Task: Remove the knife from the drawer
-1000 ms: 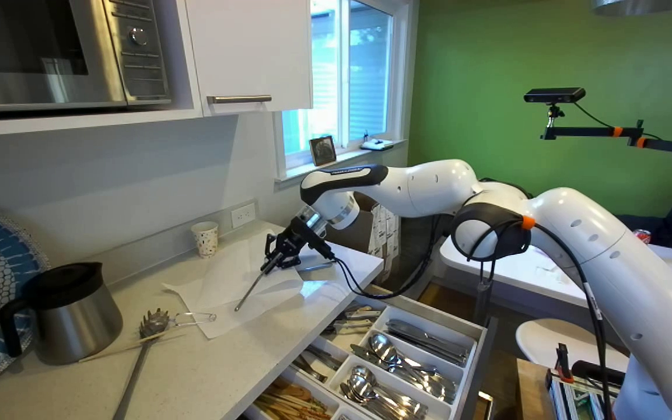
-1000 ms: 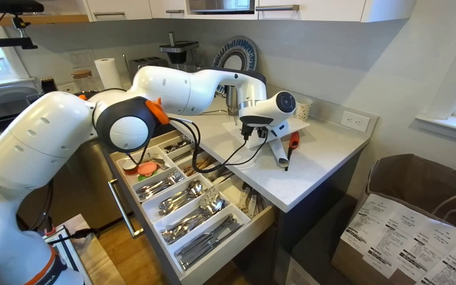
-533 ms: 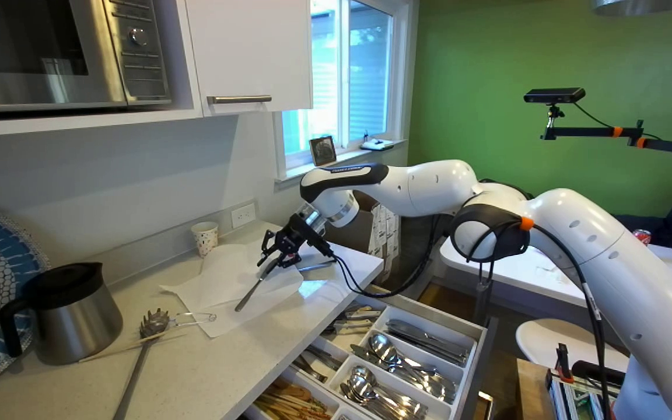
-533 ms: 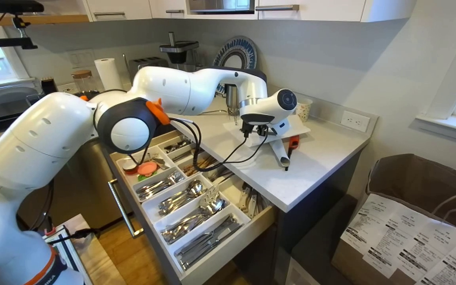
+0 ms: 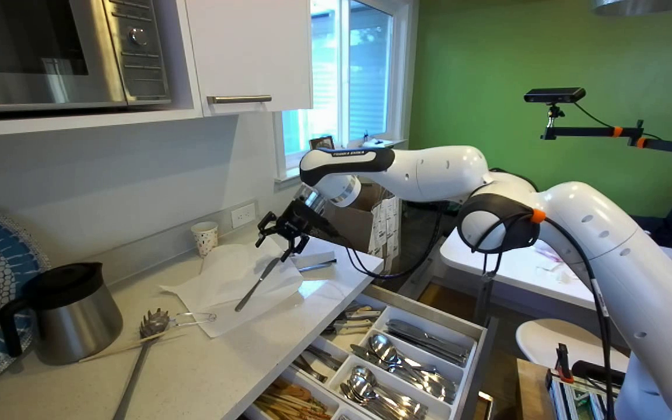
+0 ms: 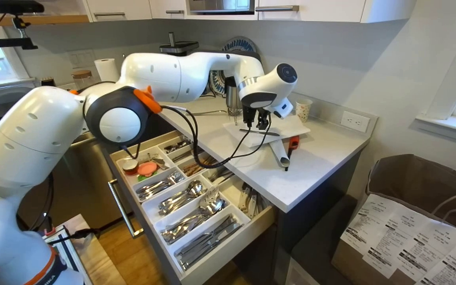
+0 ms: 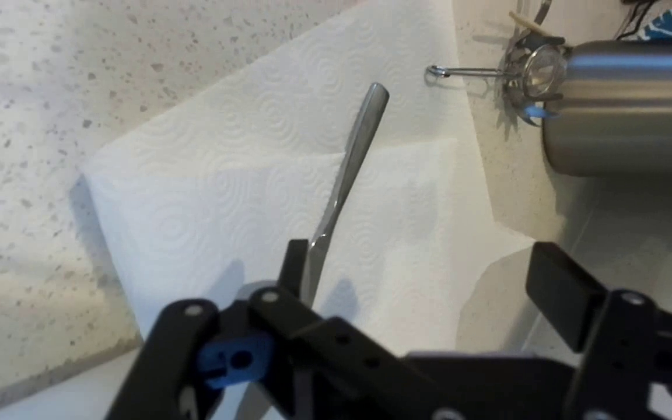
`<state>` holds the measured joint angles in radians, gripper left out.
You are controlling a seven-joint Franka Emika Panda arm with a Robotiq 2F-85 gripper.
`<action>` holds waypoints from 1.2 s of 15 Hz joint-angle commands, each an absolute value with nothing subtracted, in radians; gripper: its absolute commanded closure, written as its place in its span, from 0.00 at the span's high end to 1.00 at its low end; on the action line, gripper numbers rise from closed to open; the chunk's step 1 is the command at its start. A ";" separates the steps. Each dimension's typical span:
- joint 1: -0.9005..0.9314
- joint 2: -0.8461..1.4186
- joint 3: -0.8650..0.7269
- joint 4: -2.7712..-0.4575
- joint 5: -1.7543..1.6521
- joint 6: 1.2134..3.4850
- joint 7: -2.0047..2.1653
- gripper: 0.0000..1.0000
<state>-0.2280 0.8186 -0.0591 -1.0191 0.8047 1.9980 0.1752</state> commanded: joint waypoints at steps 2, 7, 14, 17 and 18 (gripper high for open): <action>-0.180 0.675 -0.114 -1.117 0.642 1.938 0.091 1.00; -0.094 0.551 -0.164 -1.232 0.418 1.933 0.067 1.00; -0.021 0.360 -0.163 -1.486 0.049 1.961 0.064 1.00; -0.027 0.258 -0.133 -1.623 0.003 1.981 0.072 1.00; -0.032 0.223 -0.121 -1.668 0.017 1.988 0.070 1.00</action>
